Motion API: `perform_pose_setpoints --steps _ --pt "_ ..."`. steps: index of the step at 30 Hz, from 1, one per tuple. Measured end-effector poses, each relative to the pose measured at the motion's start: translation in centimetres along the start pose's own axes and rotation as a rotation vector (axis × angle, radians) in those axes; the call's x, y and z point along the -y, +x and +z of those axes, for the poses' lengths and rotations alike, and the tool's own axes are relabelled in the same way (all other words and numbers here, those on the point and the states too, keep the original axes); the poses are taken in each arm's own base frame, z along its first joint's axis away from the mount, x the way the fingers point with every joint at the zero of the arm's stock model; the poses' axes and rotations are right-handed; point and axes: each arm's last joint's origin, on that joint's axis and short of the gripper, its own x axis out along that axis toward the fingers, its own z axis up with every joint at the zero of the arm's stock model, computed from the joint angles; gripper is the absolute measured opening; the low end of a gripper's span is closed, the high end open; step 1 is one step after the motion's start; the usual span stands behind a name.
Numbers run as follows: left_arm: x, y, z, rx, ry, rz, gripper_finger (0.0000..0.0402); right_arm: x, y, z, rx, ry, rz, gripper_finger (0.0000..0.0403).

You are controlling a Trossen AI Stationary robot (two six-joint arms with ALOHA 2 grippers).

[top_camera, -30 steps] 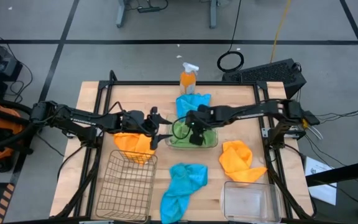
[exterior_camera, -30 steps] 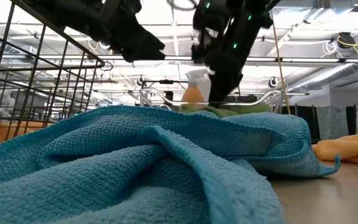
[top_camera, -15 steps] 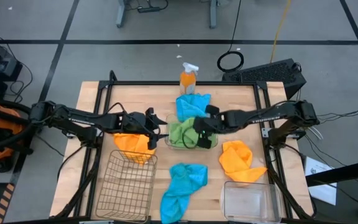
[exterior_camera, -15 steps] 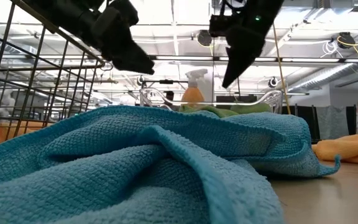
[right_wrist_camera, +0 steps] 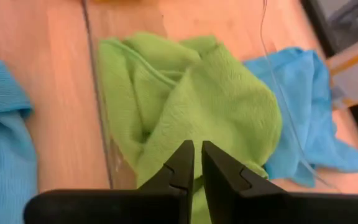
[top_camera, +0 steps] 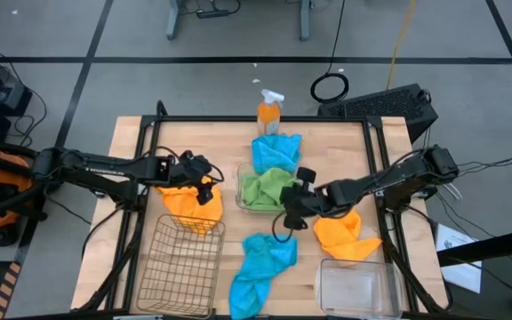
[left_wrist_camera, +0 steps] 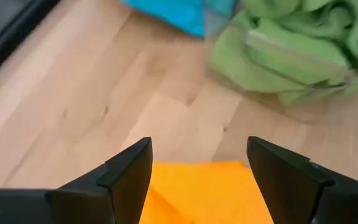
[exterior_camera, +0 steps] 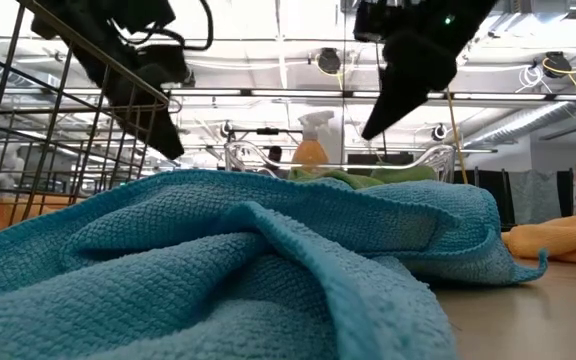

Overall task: Sort microfiber towel by color & place in baskets
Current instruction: Put the left yellow towel into the mesh basket

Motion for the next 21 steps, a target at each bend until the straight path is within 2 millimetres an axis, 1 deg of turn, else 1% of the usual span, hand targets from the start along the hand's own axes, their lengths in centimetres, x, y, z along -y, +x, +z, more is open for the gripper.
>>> perform_pose_setpoints --steps 3,6,12,15,18,21 --pt "-0.3 0.1 -0.8 -0.098 -0.011 -0.013 0.0267 -0.8 -0.5 0.1 0.051 -0.026 -0.027 0.0023" --pt "-0.2 0.4 -1.2 -0.13 -0.018 -0.049 0.0267 -1.3 -0.9 0.0 0.07 -0.063 -0.04 0.0023" --pt "-0.3 0.5 -1.7 -0.164 -0.033 -0.037 0.0273 -1.6 -1.1 -0.1 0.075 -0.081 -0.035 0.0023" --pt "-0.5 0.4 -2.0 -0.189 -0.012 0.009 0.0297 -1.6 -1.1 -0.1 0.074 -0.087 -0.037 0.0023" --pt "-0.9 0.4 -2.3 -0.211 -0.002 0.075 0.0333 -1.6 -1.1 -0.1 0.077 -0.109 -0.038 0.0023" --pt "-1.2 0.5 -2.3 -0.229 -0.022 0.064 0.0368 -1.7 -1.1 0.1 0.095 -0.123 -0.034 0.0023"
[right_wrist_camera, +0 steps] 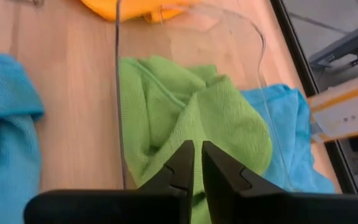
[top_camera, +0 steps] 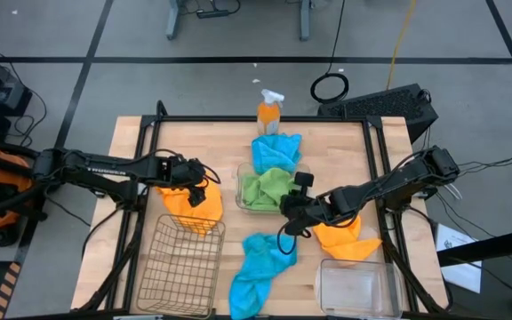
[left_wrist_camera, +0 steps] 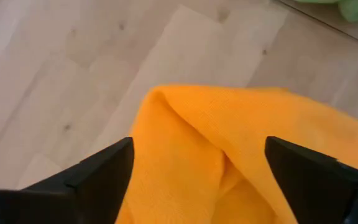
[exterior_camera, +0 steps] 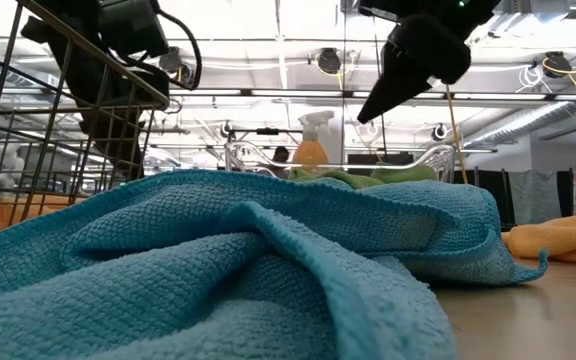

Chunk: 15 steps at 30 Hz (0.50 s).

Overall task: Sort microfiber towel by color & place in baskets
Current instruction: Put the left yellow towel into the mesh basket

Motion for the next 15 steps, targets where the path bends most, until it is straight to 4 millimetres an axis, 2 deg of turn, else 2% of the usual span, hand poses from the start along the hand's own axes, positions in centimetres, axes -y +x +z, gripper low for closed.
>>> perform_pose_setpoints --steps 4,15 --pt "-0.3 0.4 0.1 -0.036 -0.034 -0.038 0.0393 -0.1 0.0 0.4 0.034 -0.019 0.006 0.0023" --pt "-0.3 3.0 0.2 -0.146 -0.048 -0.001 0.0396 -0.1 0.0 0.6 0.052 -0.025 0.011 0.0023"
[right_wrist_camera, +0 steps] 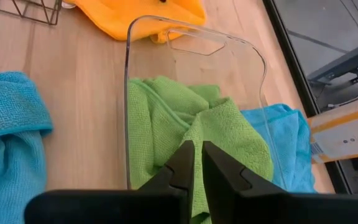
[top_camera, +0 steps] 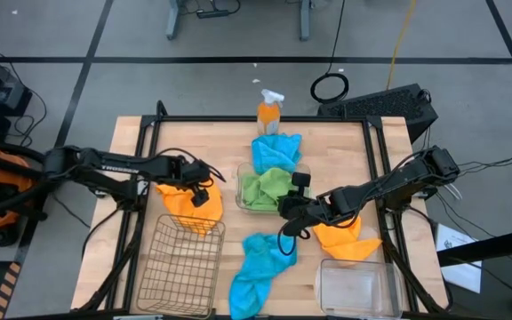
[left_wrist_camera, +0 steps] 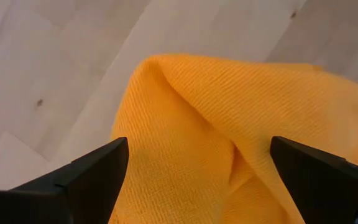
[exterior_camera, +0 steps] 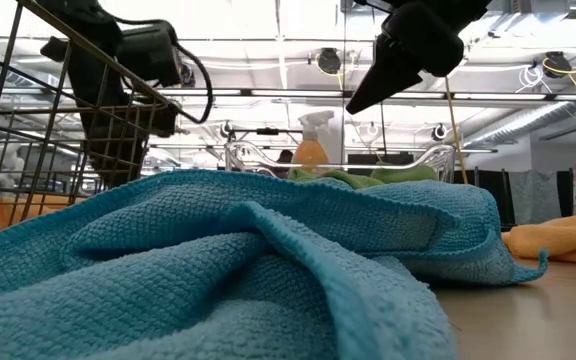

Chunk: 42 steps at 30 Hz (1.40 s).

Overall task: Sort microfiber towel by color & place in baskets
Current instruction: Put the left yellow towel into the mesh basket

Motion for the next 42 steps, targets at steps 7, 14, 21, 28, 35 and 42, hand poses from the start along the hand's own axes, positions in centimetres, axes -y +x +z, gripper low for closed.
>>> perform_pose_setpoints --steps 7,14,21,28,35,42 --pt "0.6 1.8 0.1 -0.08 0.051 -0.05 0.0351 0.0 0.0 0.0 0.0 0.003 0.001 0.0023" --pt "1.1 3.4 0.3 -0.125 0.107 -0.088 0.021 0.0 0.0 0.1 0.004 0.007 0.001 0.0023" --pt "0.8 4.1 1.6 -0.029 0.115 -0.105 0.0054 0.0 0.0 0.1 0.009 0.012 0.002 0.0023" --pt "0.1 4.0 2.1 0.004 0.109 -0.065 0.0016 0.0 0.0 0.2 0.016 0.017 0.003 0.0023" --pt "-0.2 0.9 3.0 0.129 0.128 -0.044 0.0016 0.0 0.0 1.2 0.105 0.046 0.011 0.0023" --pt "-0.1 -5.1 3.3 0.39 0.16 -0.034 0.0015 1.0 0.4 2.8 0.229 0.097 -0.004 0.0023"
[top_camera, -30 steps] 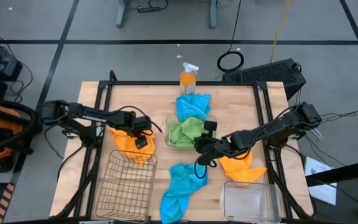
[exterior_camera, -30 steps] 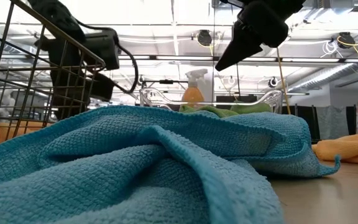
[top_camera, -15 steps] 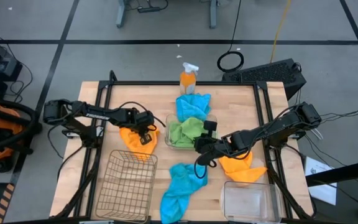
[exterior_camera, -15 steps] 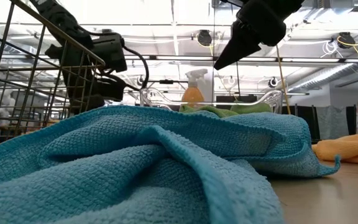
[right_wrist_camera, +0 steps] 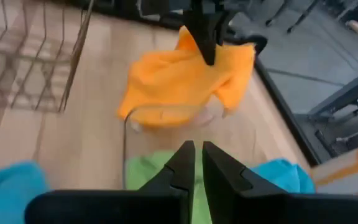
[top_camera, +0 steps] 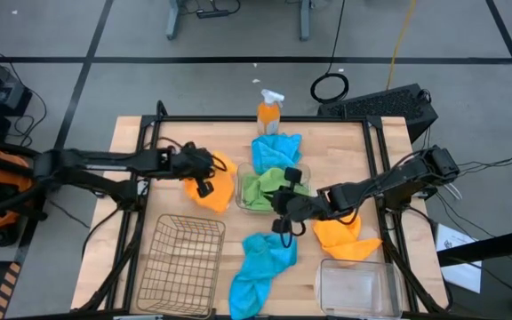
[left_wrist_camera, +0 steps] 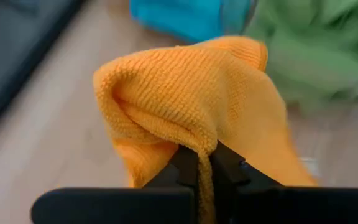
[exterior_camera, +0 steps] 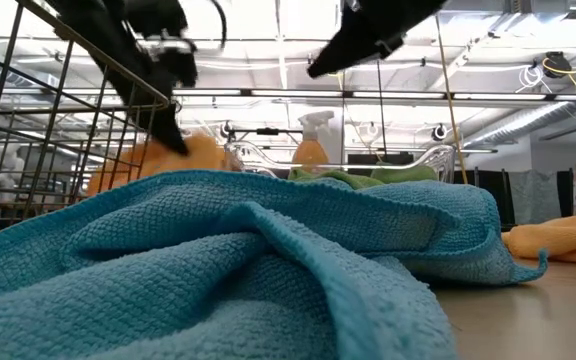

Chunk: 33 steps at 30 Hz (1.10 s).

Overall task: Sort microfiber towel by color & place in baskets
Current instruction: Put the left yellow towel into the mesh basket

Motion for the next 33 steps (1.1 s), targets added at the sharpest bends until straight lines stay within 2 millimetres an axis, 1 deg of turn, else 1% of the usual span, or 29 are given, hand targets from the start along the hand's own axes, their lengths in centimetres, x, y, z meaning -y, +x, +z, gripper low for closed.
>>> perform_pose_setpoints --steps 2,5,9,12,15,18,21,24,26,28,30,33 --pt "0.2 -1.6 0.5 0.084 0.008 -0.001 0.0015 0.4 0.5 0.4 0.037 0.021 0.01 0.0023" --pt "0.5 -3.6 1.1 0.212 0.027 -0.024 0.0015 0.8 1.8 0.9 0.102 0.03 0.047 0.0034" --pt "1.0 -5.5 1.4 0.329 0.058 -0.051 0.0015 1.0 4.4 1.1 0.203 0.008 0.088 0.0072" --pt "1.5 -6.3 1.3 0.371 0.078 -0.044 0.0015 0.8 6.0 1.2 0.291 -0.047 0.087 0.012" --pt "1.9 -6.7 1.2 0.385 0.089 -0.04 0.0015 0.5 7.1 1.6 0.364 -0.145 0.016 0.018" --pt "2.5 -6.8 1.1 0.402 0.097 -0.042 0.0015 -0.1 8.0 2.4 0.432 -0.227 -0.059 0.0247" --pt "3.0 -7.0 1.1 0.429 0.103 -0.065 0.0015 -0.6 8.8 3.1 0.456 -0.216 -0.119 0.0308" --pt "3.6 -7.3 1.1 0.452 0.116 -0.099 0.0015 -0.7 9.9 3.0 0.393 -0.229 -0.236 0.0351" --pt "4.1 -7.6 1.0 0.467 0.131 -0.122 0.0015 -0.7 10.6 2.9 0.37 -0.242 -0.268 0.0364" --pt "4.6 -7.9 1.1 0.495 0.156 -0.145 0.0015 -0.7 11.1 2.9 0.369 -0.229 -0.271 0.0366" --pt "5.0 -8.2 1.1 0.522 0.183 -0.165 0.0015 -0.4 11.4 3.2 0.38 -0.195 -0.27 0.0361" --pt "5.6 -8.7 1.1 0.559 0.217 -0.193 0.0015 -0.1 11.7 3.2 0.403 -0.161 -0.213 0.0344"
